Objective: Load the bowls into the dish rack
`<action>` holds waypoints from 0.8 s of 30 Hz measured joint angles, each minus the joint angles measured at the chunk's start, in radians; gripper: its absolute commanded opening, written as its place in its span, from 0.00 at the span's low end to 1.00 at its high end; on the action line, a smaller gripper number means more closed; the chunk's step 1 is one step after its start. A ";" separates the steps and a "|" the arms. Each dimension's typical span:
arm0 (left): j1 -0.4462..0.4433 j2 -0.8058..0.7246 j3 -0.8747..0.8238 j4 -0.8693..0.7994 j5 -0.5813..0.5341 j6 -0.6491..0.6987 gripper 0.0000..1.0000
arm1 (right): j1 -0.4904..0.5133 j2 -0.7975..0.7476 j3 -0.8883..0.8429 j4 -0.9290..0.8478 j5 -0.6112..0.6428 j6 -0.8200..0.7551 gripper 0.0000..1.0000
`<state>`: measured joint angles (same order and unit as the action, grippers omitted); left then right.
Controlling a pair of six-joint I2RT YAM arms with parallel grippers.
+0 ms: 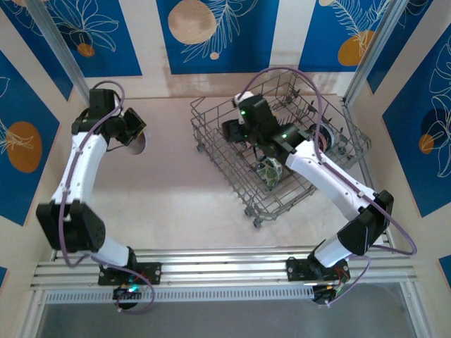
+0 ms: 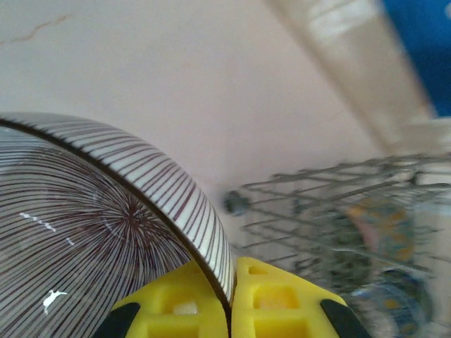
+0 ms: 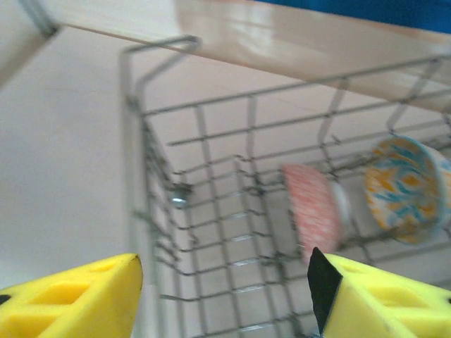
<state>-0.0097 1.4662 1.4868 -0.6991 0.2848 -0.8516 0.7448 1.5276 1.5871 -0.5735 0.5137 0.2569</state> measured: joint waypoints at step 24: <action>-0.423 -0.153 0.033 0.140 -0.375 -0.333 0.00 | 0.277 0.135 0.073 0.377 0.129 0.006 0.60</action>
<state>-0.4328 1.3136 1.5196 -0.5594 -0.0898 -1.1843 1.0218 1.6630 1.6604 -0.1967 0.6430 0.2630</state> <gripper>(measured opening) 0.070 0.609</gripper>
